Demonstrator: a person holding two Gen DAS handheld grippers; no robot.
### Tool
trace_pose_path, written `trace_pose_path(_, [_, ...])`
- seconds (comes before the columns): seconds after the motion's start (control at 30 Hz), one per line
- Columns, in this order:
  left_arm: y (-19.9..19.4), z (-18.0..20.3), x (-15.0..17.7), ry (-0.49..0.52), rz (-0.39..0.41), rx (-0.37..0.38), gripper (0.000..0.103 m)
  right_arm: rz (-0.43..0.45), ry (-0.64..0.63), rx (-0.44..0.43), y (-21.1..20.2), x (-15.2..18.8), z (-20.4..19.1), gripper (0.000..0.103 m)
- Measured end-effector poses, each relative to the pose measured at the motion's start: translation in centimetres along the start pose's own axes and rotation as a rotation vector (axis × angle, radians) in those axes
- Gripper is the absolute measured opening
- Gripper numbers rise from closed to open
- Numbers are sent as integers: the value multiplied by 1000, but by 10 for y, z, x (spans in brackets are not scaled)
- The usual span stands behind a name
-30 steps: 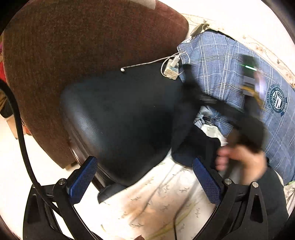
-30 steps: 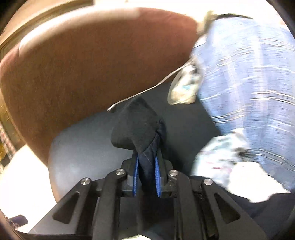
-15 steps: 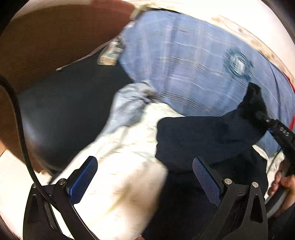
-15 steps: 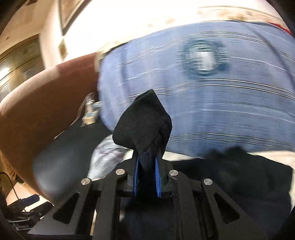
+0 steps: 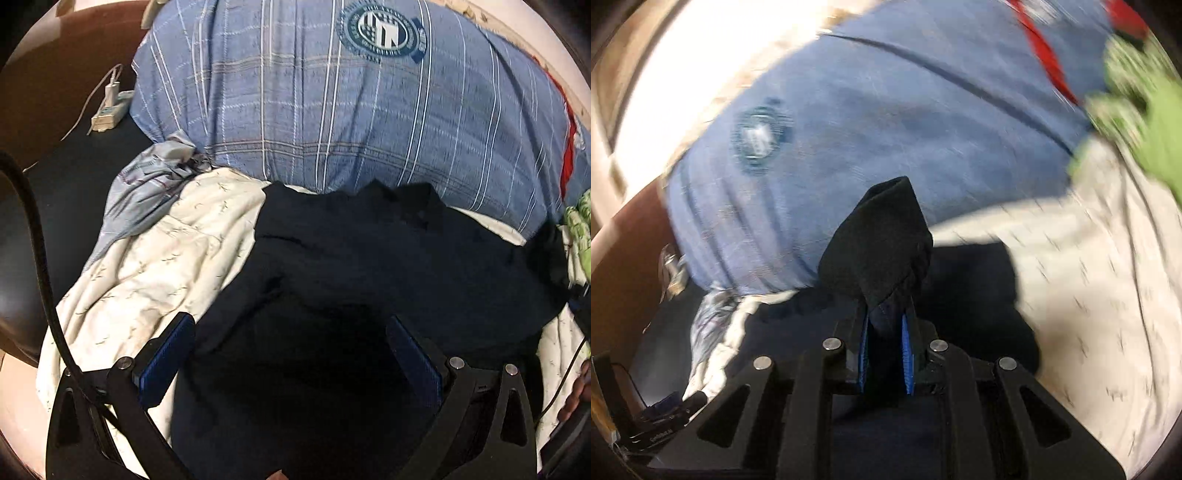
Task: Fold large clothes
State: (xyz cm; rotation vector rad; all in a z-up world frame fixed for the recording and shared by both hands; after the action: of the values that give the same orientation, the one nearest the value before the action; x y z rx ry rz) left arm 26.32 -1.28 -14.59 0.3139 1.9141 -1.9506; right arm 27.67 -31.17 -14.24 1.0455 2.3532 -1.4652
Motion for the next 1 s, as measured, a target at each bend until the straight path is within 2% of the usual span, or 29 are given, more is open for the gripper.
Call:
trace_pose_path(0.13, [20,3,-6,-10,-18,1,103,-114,53,34,34,24,30,18])
trace_pose_path(0.2, [25,0,-7,-17,-24,-15,103,-182,100,9,50,39,40,27])
trace_pose_path(0.33, [25,-16,-18,-64,1,-75,103,-180,154,-37,44,47,42,36])
trace_pose_path(0.37, [25,-20,-19,-73,6,-84,103,-169,168,-43,37,47,42,45])
trace_pose_path(0.4, [25,-23,-22,-79,8,-90,103,-150,187,-41,28,48,43,59])
trace_pose_path(0.43, [26,-25,-24,-81,9,-92,103,-131,199,-35,20,48,44,66])
trace_pose_path(0.47, [28,-25,-26,-78,8,-88,103,-107,215,-6,9,47,49,79])
trace_pose_path(0.5, [29,-24,-27,-74,7,-81,103,-67,237,57,-6,45,54,82])
trace_pose_path(0.53, [31,-18,-29,-61,13,-56,103,-39,237,72,-12,43,53,82])
trace_pose_path(0.6, [34,-4,-31,-29,23,-25,103,26,168,47,-29,33,39,82])
trace_pose_path(0.7, [54,16,-31,50,-6,-93,103,16,19,-21,-25,22,-4,81])
trace_pose_path(0.73, [65,19,-29,78,-23,-140,103,15,-18,-31,-20,20,-15,81])
trace_pose_path(0.83, [86,16,-23,99,-65,-199,103,-30,-67,-7,6,20,-26,80])
trace_pose_path(0.93, [101,6,-14,97,-82,-179,103,-119,-53,69,37,28,-10,78])
trace_pose_path(1.0, [104,3,-11,104,-75,-167,103,-186,-39,108,55,36,7,66])
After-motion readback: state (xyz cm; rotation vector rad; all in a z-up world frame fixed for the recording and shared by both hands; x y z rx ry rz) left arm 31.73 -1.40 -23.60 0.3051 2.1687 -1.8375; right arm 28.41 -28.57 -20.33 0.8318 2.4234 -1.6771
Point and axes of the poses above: each gripper's, at about its wrist camera, not at the fingertips, and y roughly the way its jaws point, z to its right, x to its underside, the point moved 8 cm from there along y, roughly the way its jaws point, and after that the axes turned 13 degrees about -z, right-handed, at the moved point
